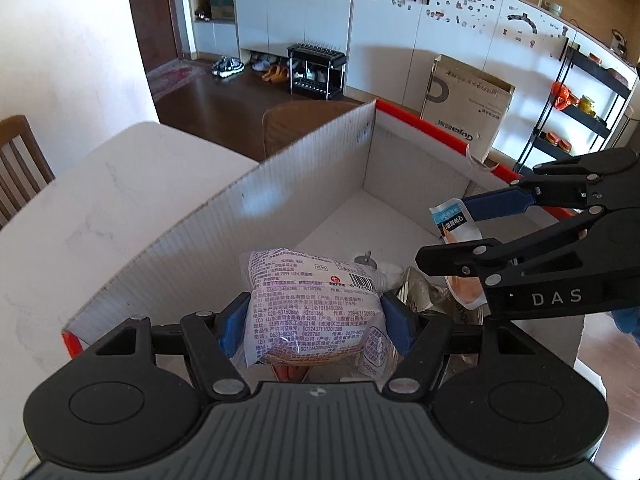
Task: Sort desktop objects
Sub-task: 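Lower the bread bag with the left gripper and open it while the right gripper releases the packet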
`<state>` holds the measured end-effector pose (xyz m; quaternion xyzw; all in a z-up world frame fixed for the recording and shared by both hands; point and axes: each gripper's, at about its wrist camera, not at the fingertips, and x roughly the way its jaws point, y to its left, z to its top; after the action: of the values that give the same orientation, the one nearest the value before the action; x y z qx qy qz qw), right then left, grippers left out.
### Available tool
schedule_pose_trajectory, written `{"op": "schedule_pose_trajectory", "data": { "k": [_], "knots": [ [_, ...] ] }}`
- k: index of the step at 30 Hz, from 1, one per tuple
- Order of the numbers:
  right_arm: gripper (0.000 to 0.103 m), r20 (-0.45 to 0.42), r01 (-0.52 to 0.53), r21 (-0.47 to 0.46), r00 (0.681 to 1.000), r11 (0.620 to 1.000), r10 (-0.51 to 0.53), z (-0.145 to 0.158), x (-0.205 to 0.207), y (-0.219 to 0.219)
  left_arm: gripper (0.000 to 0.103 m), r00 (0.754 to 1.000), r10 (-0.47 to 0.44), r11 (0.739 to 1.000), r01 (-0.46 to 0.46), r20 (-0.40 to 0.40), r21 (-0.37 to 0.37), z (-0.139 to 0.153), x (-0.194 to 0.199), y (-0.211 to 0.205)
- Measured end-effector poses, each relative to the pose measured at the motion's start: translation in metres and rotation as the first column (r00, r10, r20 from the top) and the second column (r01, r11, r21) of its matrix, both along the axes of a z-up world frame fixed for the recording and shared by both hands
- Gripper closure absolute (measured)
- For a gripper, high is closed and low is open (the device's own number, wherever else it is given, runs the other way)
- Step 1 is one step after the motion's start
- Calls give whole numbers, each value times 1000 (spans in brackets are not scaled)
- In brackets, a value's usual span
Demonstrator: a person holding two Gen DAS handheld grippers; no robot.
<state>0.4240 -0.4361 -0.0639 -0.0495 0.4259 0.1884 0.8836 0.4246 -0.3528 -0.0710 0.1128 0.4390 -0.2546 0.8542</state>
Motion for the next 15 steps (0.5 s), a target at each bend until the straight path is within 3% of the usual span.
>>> {"op": "schedule_pose_trajectory", "data": {
  "k": [8,15],
  "knots": [
    [43,-1,-9,-28,1000,1000,9,-4,2,4,32,1000,9,1000,-9,-21,-24,-4,2,6],
    [40,-12,-17,-14,1000,1000,16,-2,4,2,22,1000,21,999,-21,8,-31,1,-5,8]
  ]
}}
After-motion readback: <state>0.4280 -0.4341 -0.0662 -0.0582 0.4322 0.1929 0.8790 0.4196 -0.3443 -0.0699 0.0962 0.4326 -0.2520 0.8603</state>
